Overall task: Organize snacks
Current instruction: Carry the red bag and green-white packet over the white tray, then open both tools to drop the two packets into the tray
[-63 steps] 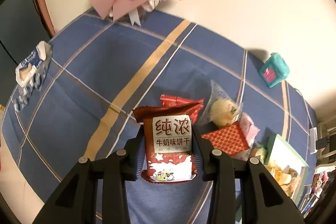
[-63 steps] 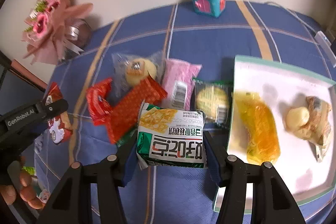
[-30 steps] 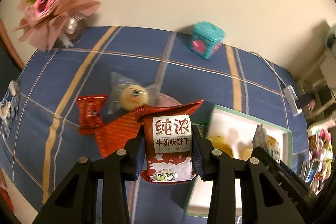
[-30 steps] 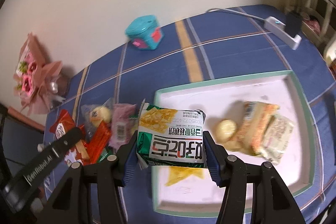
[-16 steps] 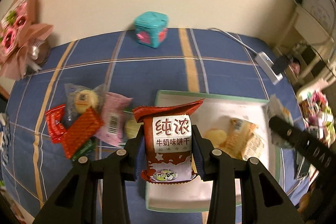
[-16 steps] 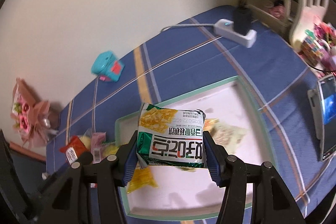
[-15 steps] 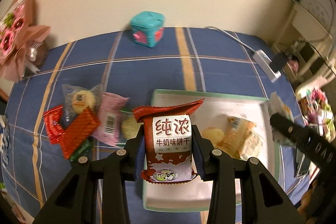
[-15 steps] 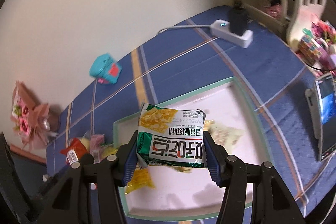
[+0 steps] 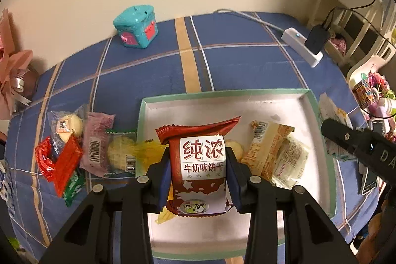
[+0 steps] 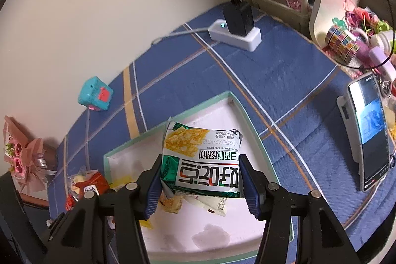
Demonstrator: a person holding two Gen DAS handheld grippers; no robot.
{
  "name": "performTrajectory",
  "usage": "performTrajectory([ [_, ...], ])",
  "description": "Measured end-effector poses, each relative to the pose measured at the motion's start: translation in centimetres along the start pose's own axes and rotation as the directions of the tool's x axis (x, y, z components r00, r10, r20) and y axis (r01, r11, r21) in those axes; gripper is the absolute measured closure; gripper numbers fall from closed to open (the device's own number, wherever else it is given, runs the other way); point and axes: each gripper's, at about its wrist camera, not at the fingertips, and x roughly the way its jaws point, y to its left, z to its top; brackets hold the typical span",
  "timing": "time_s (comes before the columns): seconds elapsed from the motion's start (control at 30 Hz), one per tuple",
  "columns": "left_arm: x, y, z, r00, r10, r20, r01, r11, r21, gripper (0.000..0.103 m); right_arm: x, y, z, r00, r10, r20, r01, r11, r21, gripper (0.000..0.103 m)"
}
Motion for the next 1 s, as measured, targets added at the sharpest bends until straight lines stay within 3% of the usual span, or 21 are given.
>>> performTrajectory([
  [0.27, 1.4, 0.6, 0.1, 1.000, -0.007, -0.012, 0.007, 1.000, -0.024, 0.062, 2.1, -0.7, -0.8, 0.999, -0.025, -0.048, 0.026, 1.000, 0.018, 0.044],
  [0.67, 0.4, 0.9, 0.3, 1.000, -0.001, -0.008, 0.001, 1.000, -0.029, 0.061, 2.5, -0.7, -1.1, 0.995, -0.068, -0.071, 0.069, 0.998, 0.011, 0.042],
  [0.87, -0.2, 1.1, 0.5, 1.000, 0.016, -0.007, -0.016, 0.999, -0.036, 0.044, 2.5, -0.3, -1.4, 0.991, -0.110, -0.079, 0.110, 0.994, -0.002, 0.037],
  [0.93, -0.2, 1.3, 0.5, 0.999, 0.035, -0.012, -0.035, 0.999, -0.041, 0.032, 2.3, 0.1, -1.6, 0.989, -0.124, -0.075, 0.123, 0.992, -0.016, 0.036],
  [1.0, -0.1, 1.4, 0.5, 0.999, 0.051, -0.019, -0.052, 0.998, -0.044, 0.030, 2.1, 0.4, -1.7, 0.989, -0.127, -0.076, 0.125, 0.992, -0.026, 0.034],
])
